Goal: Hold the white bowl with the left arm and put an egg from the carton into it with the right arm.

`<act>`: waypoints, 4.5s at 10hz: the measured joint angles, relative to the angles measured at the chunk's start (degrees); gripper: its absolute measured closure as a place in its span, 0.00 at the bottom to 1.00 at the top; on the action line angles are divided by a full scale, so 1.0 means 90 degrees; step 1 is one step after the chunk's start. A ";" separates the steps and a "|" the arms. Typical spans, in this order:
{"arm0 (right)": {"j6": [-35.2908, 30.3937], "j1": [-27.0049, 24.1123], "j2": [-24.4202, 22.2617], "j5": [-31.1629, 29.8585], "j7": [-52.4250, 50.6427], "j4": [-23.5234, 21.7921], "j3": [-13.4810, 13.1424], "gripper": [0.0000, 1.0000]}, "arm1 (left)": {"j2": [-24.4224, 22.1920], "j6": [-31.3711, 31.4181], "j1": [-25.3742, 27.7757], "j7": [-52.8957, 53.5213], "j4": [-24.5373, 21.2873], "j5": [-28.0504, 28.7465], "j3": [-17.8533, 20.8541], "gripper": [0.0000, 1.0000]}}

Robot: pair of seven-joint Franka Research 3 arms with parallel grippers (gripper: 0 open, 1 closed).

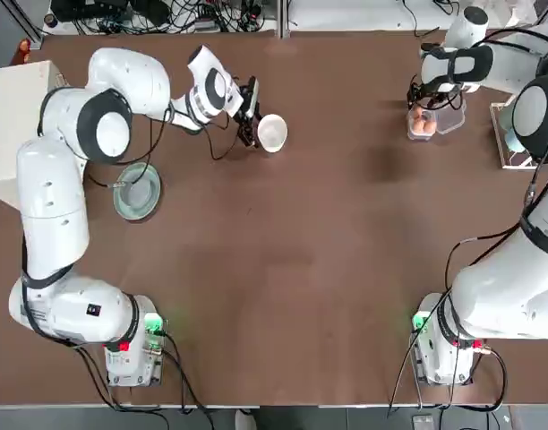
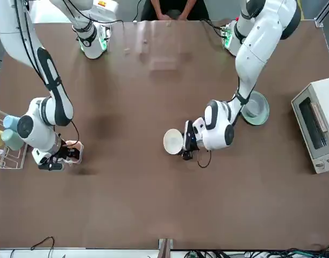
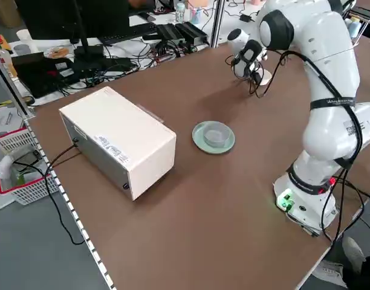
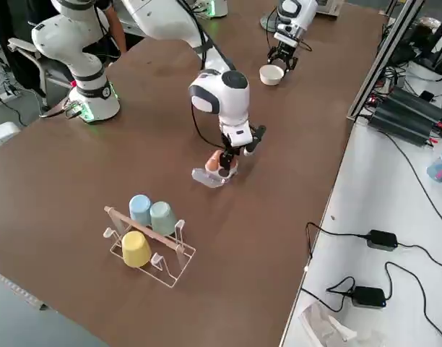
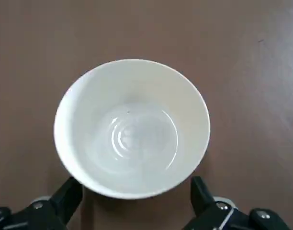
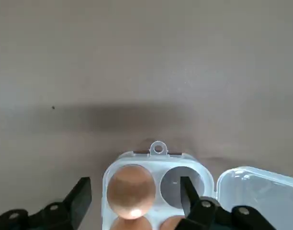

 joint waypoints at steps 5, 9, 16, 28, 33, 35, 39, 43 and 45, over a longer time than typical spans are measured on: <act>0.0125 -0.0005 0.0000 0.0000 0.0000 -0.0117 0.0000 0.30 | -0.0001 0.0024 -0.0063 0.0000 0.0021 -0.0091 -0.0002 0.00; 0.0140 -0.0005 0.0000 0.0000 0.0002 -0.0118 0.0000 0.37 | -0.0003 0.0039 -0.0064 0.0000 0.0047 -0.0120 0.0000 0.00; 0.0187 -0.0005 -0.0006 0.0001 0.0073 -0.0114 0.0006 0.53 | -0.0003 0.0044 -0.0054 0.0000 0.0068 -0.0121 0.0001 0.00; -0.1113 0.1426 -0.0363 0.2561 0.0956 0.1065 0.0286 0.53 | -0.0011 0.0045 -0.0053 0.0005 0.0082 -0.0129 0.0002 0.00; 0.0115 0.3129 -0.0340 0.4553 0.1652 0.1076 0.0324 0.53 | -0.0020 0.0045 -0.0051 0.0066 0.0085 -0.0129 0.0001 0.00; 0.0733 0.3750 -0.0251 0.5143 0.1701 0.1045 0.0354 0.53 | -0.0020 0.0045 -0.0056 0.0068 0.0085 -0.0129 -0.0002 0.00; 0.2122 0.4603 0.0431 0.5355 0.1740 0.0999 0.0401 0.53 | -0.0020 0.0045 -0.0070 0.0069 0.0082 -0.0129 -0.0007 0.00; 0.2696 0.4789 0.0704 0.5357 0.1740 0.0985 0.0562 0.53 | -0.0020 0.0045 -0.0068 0.0069 0.0081 -0.0129 -0.0004 0.00; 0.2867 0.4870 0.0764 0.5367 0.1743 0.0949 0.0586 0.53 | -0.0020 0.0045 -0.0063 0.0069 0.0076 -0.0129 0.0000 0.00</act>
